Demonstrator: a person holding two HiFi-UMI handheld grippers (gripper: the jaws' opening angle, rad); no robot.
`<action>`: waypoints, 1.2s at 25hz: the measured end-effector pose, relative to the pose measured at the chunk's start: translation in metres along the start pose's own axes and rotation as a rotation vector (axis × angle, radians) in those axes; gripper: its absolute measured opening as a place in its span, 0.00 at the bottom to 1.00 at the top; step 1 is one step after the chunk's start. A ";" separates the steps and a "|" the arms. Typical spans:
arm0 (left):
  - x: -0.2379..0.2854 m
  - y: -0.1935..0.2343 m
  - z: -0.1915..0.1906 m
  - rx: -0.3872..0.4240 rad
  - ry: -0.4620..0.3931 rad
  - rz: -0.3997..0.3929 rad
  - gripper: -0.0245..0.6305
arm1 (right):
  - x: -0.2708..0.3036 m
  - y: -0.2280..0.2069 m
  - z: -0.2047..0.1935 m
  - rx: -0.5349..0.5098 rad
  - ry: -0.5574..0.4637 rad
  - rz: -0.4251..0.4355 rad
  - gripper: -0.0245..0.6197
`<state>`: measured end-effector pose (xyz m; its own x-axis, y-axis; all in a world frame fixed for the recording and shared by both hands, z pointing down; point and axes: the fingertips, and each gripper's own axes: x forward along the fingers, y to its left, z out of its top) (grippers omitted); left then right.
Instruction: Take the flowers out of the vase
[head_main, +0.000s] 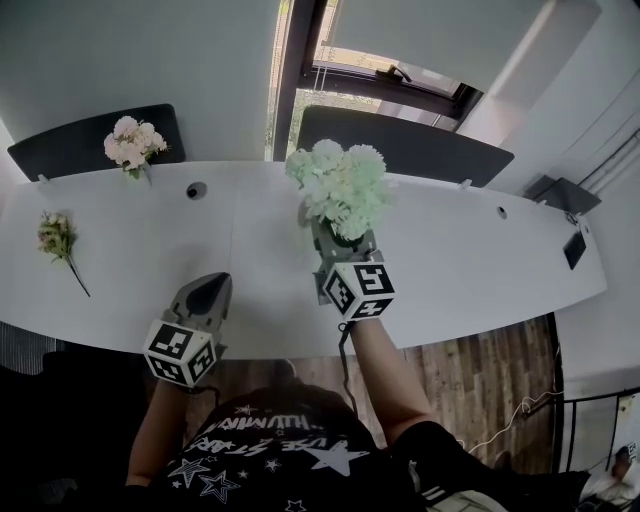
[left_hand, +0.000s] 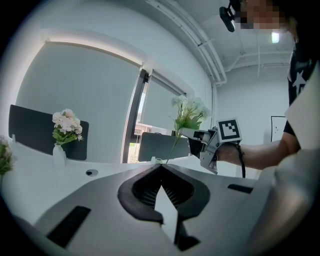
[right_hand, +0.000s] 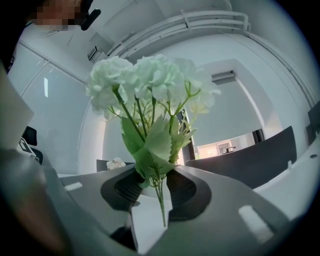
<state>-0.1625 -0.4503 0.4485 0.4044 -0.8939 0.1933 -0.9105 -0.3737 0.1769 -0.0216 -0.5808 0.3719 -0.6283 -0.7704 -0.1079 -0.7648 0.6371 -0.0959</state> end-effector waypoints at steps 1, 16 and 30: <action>-0.005 -0.002 -0.002 -0.001 0.001 -0.003 0.05 | -0.006 0.005 -0.004 0.003 0.011 -0.001 0.24; -0.089 -0.039 -0.035 -0.010 0.023 -0.104 0.05 | -0.112 0.088 -0.053 0.055 0.188 -0.031 0.22; -0.127 -0.072 -0.060 -0.032 0.045 -0.197 0.05 | -0.193 0.121 -0.079 0.070 0.290 -0.101 0.22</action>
<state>-0.1429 -0.2953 0.4693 0.5782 -0.7923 0.1947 -0.8108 -0.5311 0.2461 -0.0040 -0.3564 0.4588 -0.5715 -0.7979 0.1917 -0.8203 0.5489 -0.1607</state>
